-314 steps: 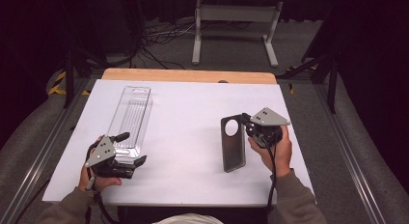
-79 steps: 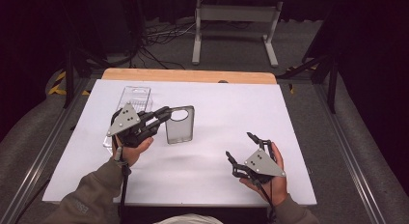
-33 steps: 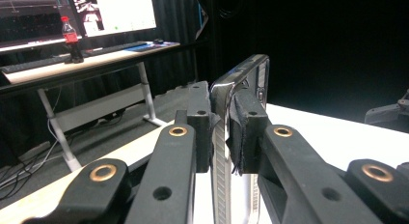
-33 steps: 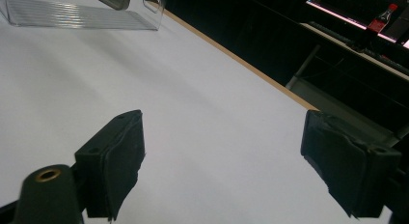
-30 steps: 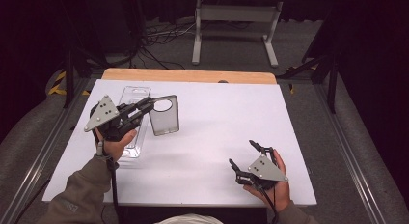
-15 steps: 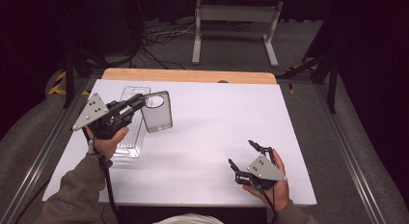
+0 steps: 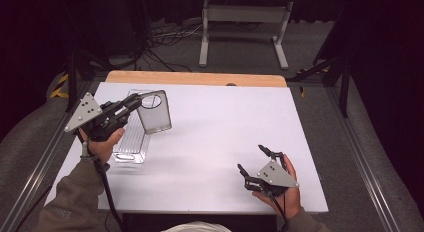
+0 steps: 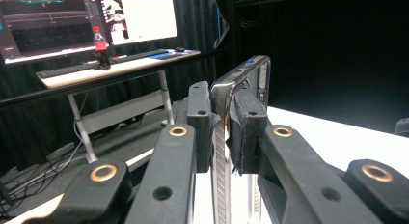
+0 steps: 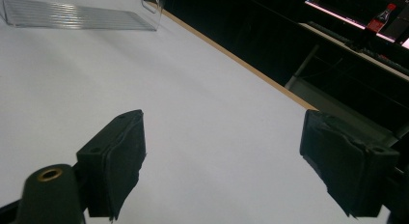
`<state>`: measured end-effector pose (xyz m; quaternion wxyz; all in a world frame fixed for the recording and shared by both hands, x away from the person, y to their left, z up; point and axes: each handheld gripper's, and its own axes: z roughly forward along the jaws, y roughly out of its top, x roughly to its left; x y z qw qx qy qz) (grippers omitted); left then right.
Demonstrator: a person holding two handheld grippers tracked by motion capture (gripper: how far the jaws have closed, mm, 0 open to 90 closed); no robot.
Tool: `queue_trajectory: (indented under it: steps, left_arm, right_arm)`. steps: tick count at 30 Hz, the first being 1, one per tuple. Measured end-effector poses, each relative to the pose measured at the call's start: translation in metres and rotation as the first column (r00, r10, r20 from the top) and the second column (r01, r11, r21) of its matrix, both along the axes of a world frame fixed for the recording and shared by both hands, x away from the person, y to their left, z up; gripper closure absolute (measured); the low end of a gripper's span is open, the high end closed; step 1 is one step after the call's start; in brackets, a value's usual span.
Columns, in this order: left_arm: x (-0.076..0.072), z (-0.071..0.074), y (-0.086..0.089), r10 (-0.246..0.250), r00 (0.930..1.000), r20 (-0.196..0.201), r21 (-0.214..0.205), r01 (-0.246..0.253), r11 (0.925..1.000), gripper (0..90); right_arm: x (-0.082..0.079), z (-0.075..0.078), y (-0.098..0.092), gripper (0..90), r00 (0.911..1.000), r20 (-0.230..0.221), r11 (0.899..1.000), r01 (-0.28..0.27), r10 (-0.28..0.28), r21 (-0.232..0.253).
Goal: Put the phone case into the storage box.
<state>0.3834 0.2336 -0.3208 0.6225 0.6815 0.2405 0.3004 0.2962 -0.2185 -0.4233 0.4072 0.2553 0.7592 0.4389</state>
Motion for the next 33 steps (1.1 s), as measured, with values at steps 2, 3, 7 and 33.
queue_trajectory:
  steps: [2, 3, 7, 33]
  left_arm:
    - [0.001, 0.000, 0.002, 0.004, 1.0000, 0.001, -0.004, -0.004, 1.0000, 80.4]
    - [0.001, 0.000, 0.003, 0.006, 1.0000, -0.001, -0.004, -0.006, 1.0000, 80.4]
    - [0.003, 0.000, 0.008, 0.018, 0.9998, 0.000, -0.001, -0.018, 0.9998, 80.5]
    - [0.009, 0.002, 0.035, 0.096, 0.9953, 0.008, -0.015, -0.096, 0.9953, 80.5]
  right_arm:
    - [0.000, 0.000, 0.000, 16.5, 1.0000, 0.003, 1.000, -0.002, 0.002, 0.001]
    - [0.001, 0.000, 0.000, 16.5, 1.0000, 0.003, 1.000, 0.001, -0.001, 0.002]
    - [0.001, -0.001, 0.000, 16.4, 1.0000, -0.002, 1.000, 0.001, -0.001, -0.007]
    - [0.002, -0.001, 0.000, 16.4, 1.0000, 0.004, 1.000, 0.001, -0.001, -0.014]
